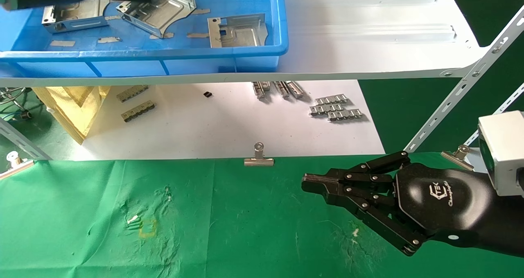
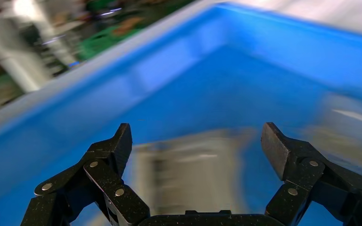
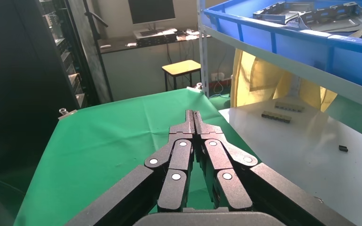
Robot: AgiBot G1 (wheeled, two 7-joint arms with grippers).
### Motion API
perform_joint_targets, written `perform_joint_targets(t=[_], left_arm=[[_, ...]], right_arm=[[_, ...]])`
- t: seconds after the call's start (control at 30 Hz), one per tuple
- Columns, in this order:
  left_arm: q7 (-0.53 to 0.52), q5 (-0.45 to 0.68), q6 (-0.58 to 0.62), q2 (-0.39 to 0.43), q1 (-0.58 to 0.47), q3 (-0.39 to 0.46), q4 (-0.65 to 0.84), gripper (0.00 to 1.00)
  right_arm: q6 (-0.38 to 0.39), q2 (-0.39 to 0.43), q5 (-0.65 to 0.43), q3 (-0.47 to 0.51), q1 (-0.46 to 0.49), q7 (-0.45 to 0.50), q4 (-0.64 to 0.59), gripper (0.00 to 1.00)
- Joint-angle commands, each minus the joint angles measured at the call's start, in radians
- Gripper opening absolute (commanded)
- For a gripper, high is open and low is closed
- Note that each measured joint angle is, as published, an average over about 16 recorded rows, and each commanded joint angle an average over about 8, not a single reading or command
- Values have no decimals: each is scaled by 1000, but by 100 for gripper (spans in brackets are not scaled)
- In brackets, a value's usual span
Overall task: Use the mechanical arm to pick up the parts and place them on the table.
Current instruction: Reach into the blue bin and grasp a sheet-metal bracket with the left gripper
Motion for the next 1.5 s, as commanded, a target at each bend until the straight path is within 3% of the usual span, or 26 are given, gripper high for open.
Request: perform_joint_targets(t=[0.03,0.13,0.17,0.6,1.5], left_arm=[[16,25,-75,27,-31,8,67,41],[16,53,-107,45,-53,25,121,6],[14,59,-111,49,-59,29,135,0],[-8,81,-126,61,-97,43,233,0],[-3,85,-100,62,-102,46,249,0]], right_arm=[[0,0,0,0,0,0,0,0],[0,0,0,0,0,0,0,0],[0,0,0,0,0,0,0,0],[0,0,0,0,0,0,0,0],[0,0,0,0,0,0,0,0]])
